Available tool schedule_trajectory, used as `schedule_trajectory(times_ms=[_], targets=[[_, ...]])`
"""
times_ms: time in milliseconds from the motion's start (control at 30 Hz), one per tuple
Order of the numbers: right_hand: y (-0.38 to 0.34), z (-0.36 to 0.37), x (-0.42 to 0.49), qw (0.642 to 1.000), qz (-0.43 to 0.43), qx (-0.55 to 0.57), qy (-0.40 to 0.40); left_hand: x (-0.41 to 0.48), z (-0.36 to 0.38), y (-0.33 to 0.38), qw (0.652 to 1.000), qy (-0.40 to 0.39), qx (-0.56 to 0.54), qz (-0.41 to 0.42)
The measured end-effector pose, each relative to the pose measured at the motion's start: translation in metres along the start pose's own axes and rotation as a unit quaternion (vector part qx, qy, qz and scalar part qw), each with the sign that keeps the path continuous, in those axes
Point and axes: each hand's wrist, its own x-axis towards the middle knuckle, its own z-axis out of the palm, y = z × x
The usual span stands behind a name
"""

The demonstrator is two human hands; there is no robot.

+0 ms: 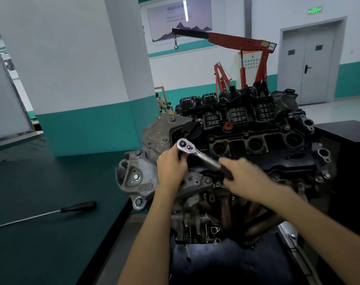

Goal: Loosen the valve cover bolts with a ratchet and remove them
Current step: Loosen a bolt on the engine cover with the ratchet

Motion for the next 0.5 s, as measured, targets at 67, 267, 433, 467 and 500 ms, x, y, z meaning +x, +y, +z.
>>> schedule_trajectory(times_ms=[67, 267, 433, 467, 500], targets=[[-0.026, 0.034, -0.019, 0.981, 0.039, 0.191, -0.019, 0.001, 0.002, -0.001, 1.000, -0.007, 0.015, 0.002], [-0.062, 0.069, -0.022, 0.949, 0.063, 0.309, 0.016, 0.005, 0.004, -0.006, 0.999, -0.027, 0.004, -0.018], [-0.011, 0.011, 0.000, 0.992, -0.006, 0.111, -0.063, 0.003, -0.005, -0.001, 0.996, -0.040, -0.074, 0.027], [-0.002, -0.004, 0.010, 0.997, -0.022, 0.031, -0.066, 0.003, -0.006, -0.001, 0.995, -0.045, -0.084, 0.034], [0.005, -0.019, 0.020, 0.996, -0.040, -0.050, -0.064, 0.004, -0.006, -0.001, 0.995, -0.048, -0.085, 0.035]])
